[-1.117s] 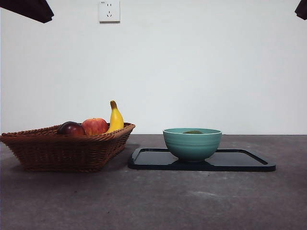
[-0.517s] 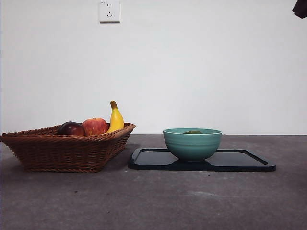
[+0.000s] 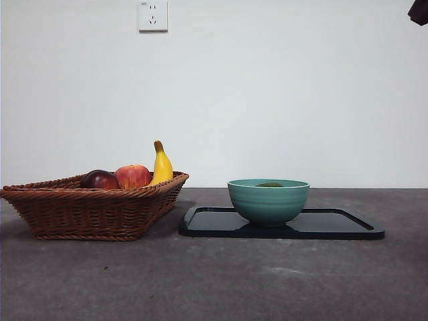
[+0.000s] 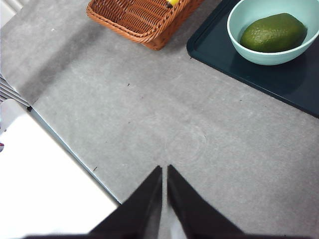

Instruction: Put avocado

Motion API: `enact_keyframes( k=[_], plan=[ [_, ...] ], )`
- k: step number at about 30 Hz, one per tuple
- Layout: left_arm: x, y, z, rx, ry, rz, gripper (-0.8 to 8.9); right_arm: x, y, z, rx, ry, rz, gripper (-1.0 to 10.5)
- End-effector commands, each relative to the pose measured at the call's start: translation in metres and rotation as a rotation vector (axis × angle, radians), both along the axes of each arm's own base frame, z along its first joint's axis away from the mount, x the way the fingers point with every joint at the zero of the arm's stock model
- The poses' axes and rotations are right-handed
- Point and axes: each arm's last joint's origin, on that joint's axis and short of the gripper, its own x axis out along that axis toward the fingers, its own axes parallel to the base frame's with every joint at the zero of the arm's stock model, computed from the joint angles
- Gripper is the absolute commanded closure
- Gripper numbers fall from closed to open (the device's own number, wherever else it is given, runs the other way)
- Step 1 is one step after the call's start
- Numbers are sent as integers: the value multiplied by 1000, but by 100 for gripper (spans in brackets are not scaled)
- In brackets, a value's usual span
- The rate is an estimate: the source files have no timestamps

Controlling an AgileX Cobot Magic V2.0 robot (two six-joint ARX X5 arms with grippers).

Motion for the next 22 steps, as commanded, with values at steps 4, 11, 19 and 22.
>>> enact_keyframes(
  k=[4,11,19,22],
  plan=[
    [-4,4,-45,-16,28,44,807,1,1,4,9,-13,7,940],
    [-3,6,-81,-35,113,64,807,1,1,4,9,-13,7,940],
    [-2,7,-103,-52,212,70,807,1,1,4,9,-14,7,940],
    [-2,7,-107,-65,261,71,807,1,1,4,9,-13,7,940]
  ],
)
